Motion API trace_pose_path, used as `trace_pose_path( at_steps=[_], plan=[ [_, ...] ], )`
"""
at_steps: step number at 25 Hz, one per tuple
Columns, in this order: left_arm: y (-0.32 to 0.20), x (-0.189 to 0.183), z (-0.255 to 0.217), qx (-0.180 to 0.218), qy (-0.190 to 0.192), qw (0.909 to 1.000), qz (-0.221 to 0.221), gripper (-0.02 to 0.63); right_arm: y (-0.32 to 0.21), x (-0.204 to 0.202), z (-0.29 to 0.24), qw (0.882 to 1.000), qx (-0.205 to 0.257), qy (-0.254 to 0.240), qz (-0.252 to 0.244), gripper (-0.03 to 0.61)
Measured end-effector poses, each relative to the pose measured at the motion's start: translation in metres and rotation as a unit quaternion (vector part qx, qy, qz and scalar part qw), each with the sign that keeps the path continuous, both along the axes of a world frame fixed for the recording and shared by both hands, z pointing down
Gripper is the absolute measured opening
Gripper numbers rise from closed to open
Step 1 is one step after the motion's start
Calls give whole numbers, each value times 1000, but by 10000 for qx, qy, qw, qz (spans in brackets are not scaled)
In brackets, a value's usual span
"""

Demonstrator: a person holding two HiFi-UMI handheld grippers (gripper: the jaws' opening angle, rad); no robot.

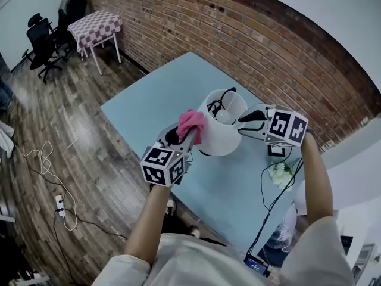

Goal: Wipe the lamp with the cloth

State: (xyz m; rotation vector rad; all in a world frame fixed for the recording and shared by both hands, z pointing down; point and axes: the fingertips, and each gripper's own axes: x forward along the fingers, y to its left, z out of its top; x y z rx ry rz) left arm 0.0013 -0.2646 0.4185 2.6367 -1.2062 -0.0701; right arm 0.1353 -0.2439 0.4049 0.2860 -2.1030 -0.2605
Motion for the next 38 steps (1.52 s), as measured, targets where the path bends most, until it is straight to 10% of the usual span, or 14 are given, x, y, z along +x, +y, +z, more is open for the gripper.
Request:
trace_pose_path(
  at_steps=[14, 38],
  plan=[
    [35, 65, -6, 575, -533, 9944, 706, 144, 4, -15, 19, 9947, -196, 777, -642, 96],
    [-106, 41, 10, -61, 590, 9865, 1527, 144, -12, -38, 15, 9964, -606, -192, 567, 63]
  ],
)
